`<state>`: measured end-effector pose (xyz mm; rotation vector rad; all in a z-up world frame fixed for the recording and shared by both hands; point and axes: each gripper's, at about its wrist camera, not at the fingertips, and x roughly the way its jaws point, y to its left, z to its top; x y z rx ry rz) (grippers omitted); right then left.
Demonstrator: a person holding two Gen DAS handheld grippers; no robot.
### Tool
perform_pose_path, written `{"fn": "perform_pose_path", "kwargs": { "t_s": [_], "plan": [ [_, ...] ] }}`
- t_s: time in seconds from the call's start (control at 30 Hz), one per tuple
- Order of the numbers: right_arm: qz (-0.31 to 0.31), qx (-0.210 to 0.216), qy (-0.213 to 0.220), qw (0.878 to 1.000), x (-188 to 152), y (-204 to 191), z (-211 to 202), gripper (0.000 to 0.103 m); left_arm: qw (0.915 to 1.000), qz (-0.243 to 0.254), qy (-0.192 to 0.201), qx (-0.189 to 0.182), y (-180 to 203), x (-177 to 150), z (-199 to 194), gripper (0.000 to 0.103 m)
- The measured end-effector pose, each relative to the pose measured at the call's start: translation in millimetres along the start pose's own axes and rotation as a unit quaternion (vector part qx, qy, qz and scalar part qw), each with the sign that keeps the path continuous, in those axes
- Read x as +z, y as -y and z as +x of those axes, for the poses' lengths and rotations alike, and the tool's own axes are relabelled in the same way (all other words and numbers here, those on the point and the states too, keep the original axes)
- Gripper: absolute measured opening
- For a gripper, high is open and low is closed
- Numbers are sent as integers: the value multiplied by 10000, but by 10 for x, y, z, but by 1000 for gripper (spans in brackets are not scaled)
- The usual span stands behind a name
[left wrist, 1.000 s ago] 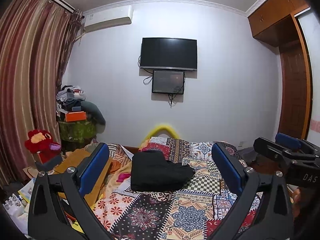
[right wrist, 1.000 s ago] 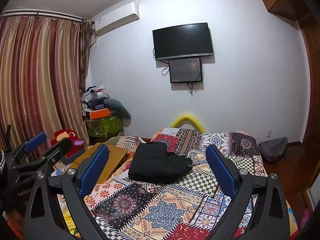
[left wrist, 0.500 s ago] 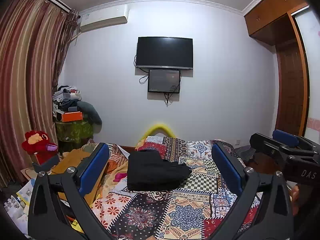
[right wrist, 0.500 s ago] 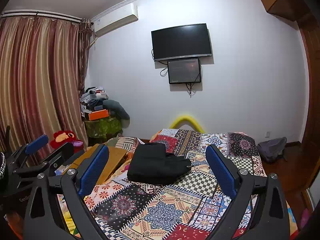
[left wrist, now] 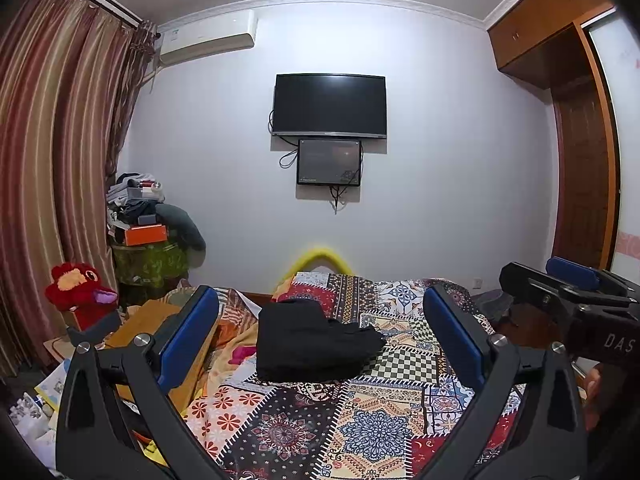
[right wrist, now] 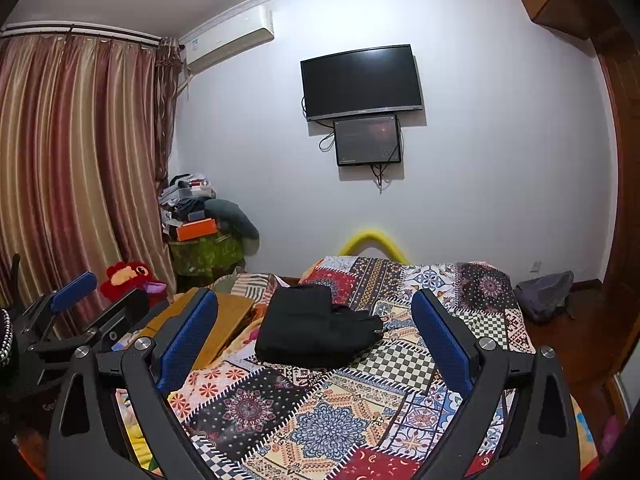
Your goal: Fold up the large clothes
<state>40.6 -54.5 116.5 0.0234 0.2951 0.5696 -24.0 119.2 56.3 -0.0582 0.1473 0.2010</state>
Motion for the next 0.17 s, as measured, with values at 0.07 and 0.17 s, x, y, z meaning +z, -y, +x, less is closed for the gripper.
{"fn": "perform_pose_path", "kwargs": {
  "t_s": [0.07,0.17],
  "plan": [
    [-11,-2,-4,10000,-2,-12,4,97,10000,-1,-6,-29,-7,-2,-2,103],
    [-46,-29,-1,10000,-7,-37,8,97,10000,-33,-18,-12,-25,-4,7,103]
  ]
}}
